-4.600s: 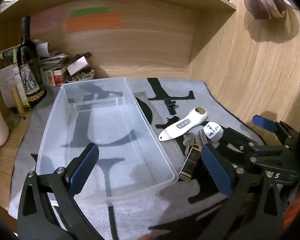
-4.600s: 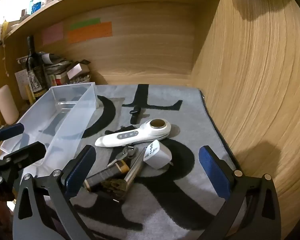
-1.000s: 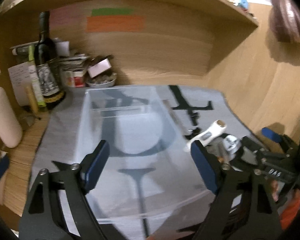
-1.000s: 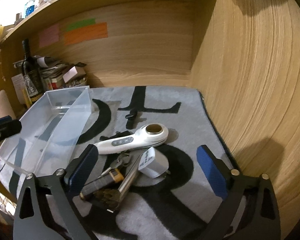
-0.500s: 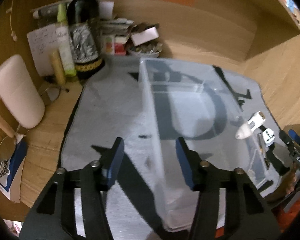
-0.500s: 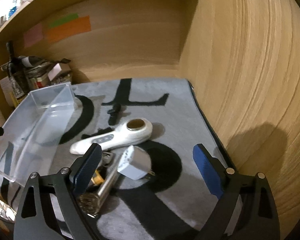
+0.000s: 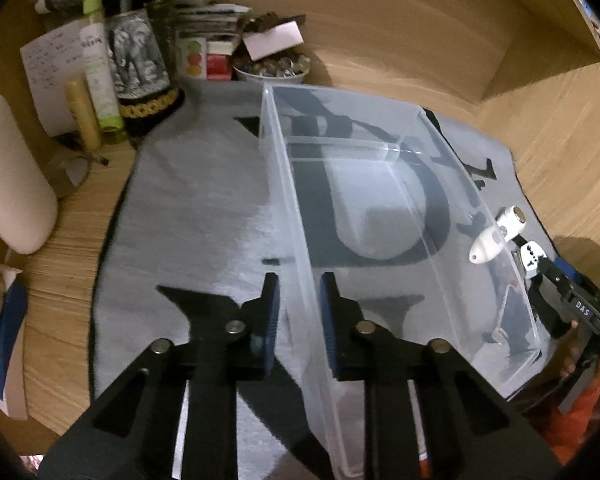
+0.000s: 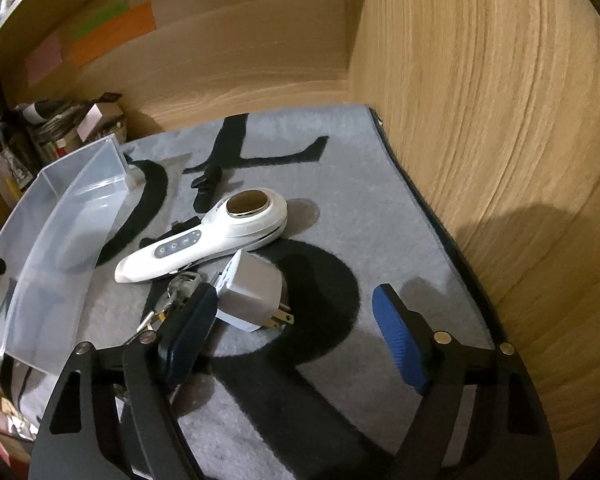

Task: Organize rigid objects
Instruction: 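Reach the right gripper to the white plug adapter and grasp it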

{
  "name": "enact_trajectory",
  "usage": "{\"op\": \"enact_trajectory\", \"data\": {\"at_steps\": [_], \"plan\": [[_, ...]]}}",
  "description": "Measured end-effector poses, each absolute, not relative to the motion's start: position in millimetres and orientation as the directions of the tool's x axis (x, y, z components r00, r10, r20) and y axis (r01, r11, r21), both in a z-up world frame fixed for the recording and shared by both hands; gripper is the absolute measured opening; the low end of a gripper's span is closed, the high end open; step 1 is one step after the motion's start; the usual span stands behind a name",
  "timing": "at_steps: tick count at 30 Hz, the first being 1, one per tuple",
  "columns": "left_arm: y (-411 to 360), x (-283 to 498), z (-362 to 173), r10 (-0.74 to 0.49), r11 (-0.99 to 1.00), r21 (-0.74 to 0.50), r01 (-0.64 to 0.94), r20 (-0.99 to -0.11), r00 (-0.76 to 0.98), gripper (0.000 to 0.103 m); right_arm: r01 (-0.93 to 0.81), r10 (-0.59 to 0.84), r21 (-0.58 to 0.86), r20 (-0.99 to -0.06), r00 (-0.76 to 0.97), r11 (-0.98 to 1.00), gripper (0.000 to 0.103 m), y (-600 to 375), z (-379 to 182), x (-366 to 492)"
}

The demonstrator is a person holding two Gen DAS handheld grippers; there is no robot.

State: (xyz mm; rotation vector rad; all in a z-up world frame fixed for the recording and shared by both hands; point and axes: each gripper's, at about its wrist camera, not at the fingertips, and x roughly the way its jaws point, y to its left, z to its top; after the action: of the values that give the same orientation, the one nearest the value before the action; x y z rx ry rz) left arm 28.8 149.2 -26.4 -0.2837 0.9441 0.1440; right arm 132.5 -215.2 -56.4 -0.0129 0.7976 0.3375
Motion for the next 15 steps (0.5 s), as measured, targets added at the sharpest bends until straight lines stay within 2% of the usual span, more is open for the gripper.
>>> {"op": "enact_trajectory", "data": {"at_steps": [2, 5, 11, 15], "plan": [[148, 30, -29, -0.014, 0.954, -0.184, -0.238, -0.817, 0.577, 0.014, -0.309, 0.294, 0.111, -0.707, 0.643, 0.945, 0.076, -211, -57, 134], [146, 32, -30, -0.007, 0.955, -0.175, -0.238, -0.818, 0.575, 0.013, -0.334, 0.308, 0.111, -0.718, 0.624, 0.936, 0.072, -202, -59, 138], [145, 32, -30, -0.004, 0.956, -0.172, -0.237, -0.818, 0.576, 0.013, -0.361, 0.346, 0.151, -0.742, 0.573, 0.92, 0.055, -191, -68, 147], [145, 32, -30, -0.002, 0.958, -0.167, -0.235, -0.818, 0.576, 0.013, -0.382, 0.364, 0.155, -0.736, 0.57, 0.911, 0.04, -189, -65, 145]]}}
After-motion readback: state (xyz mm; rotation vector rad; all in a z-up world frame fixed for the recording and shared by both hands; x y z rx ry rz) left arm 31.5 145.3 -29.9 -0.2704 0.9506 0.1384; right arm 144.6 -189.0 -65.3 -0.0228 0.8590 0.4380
